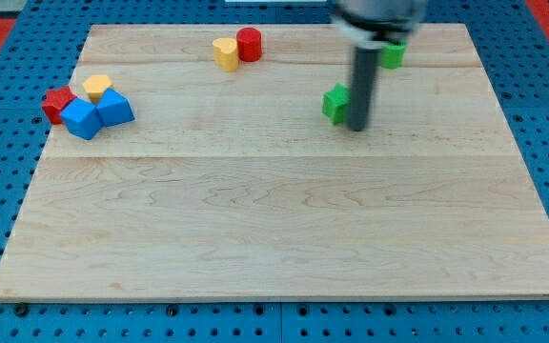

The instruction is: Push the green star into the green circle

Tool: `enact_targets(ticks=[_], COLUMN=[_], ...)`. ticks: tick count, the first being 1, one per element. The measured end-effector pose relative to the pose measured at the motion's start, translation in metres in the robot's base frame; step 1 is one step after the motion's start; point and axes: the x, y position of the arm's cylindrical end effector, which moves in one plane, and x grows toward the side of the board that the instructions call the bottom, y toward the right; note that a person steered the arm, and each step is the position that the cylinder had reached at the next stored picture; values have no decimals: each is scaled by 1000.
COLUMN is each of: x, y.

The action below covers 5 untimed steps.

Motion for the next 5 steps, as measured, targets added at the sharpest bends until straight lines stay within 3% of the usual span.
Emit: enact_targets(ticks=[1, 2, 3, 4, 5], x=[13, 27, -37, -64, 5], y=[-5, -52, -38, -11, -23])
